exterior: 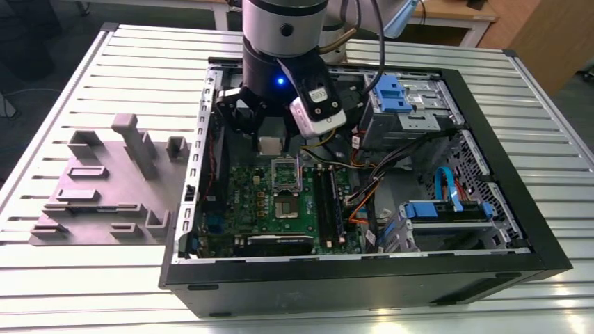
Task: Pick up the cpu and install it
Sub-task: 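Pick up the cpu and move it towards the insertion slot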
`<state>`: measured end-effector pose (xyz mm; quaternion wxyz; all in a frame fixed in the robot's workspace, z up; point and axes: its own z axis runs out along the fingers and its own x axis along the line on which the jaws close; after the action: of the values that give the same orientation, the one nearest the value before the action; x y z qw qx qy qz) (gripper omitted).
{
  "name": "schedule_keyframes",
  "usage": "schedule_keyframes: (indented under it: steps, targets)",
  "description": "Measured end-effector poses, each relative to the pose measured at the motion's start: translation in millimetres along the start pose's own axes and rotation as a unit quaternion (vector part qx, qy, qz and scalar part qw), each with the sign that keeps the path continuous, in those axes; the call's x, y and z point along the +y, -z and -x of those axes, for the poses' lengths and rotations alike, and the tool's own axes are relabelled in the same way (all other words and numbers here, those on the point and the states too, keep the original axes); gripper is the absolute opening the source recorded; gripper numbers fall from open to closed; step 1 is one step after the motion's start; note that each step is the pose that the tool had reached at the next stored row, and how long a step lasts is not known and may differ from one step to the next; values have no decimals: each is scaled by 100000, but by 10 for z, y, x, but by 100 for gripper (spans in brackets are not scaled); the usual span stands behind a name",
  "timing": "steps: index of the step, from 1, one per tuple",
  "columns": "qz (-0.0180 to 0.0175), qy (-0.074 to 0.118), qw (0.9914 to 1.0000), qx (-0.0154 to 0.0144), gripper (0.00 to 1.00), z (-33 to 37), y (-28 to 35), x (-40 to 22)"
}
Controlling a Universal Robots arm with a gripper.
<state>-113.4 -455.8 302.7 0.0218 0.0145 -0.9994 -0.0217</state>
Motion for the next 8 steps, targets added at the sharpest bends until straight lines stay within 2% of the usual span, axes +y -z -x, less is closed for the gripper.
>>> schedule_keyframes:
  steps: [8]
  targets:
    - [-19, 2, 100000, 10, 47, 29, -54, -4]
